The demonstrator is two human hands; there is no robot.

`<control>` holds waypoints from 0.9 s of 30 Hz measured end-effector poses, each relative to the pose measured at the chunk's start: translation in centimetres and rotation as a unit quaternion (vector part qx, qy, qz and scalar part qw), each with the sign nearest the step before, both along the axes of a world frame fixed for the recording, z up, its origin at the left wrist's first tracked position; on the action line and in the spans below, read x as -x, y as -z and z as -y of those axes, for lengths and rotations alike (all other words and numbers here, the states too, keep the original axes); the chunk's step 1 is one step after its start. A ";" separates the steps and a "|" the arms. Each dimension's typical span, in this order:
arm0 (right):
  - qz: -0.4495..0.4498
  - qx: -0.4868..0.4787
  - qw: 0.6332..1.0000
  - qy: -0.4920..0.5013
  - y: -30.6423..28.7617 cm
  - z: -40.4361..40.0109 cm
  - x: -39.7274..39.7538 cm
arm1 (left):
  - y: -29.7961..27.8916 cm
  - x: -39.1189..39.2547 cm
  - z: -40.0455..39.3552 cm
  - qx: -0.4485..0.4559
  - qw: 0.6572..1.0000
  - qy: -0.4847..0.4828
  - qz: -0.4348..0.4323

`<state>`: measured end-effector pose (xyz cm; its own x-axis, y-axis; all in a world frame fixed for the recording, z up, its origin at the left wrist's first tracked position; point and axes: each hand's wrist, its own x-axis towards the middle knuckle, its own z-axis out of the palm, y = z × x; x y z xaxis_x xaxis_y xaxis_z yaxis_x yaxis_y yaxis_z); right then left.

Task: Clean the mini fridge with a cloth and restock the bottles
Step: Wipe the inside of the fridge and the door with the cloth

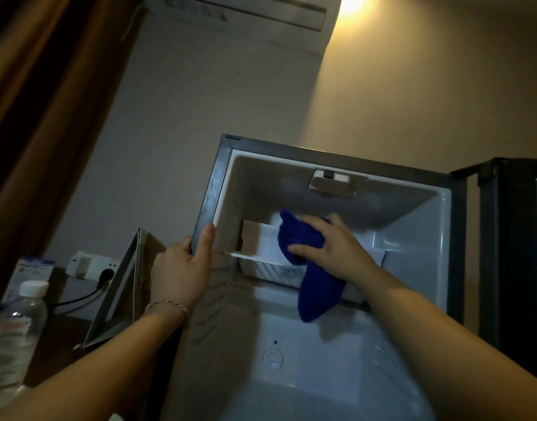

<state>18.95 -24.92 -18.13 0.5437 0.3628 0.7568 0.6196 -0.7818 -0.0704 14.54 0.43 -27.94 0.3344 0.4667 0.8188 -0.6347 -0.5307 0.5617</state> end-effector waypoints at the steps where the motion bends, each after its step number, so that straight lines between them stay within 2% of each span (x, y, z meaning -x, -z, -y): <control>1: 0.015 0.002 1.000 0.006 -0.2 -0.9 -0.4 | 0.0 0.0 0.0 -0.001 1.000 -0.001 0.002; 5: 0.058 0.065 0.994 0.064 -1.0 -3.9 -2.3 | -0.1 0.0 -0.2 0.001 1.000 0.013 0.004; 9: 0.128 0.174 0.964 0.155 -1.8 -5.6 -3.7 | 0.0 -0.2 -0.3 0.005 1.000 0.021 0.010; 11: 0.121 0.201 0.960 0.155 -2.4 -5.8 -4.2 | 0.0 -0.4 -0.4 0.002 1.000 0.019 0.013; 27: 0.104 0.239 0.957 0.130 -3.9 -7.6 -6.1 | 0.0 -0.7 -0.6 -0.005 1.000 0.003 0.022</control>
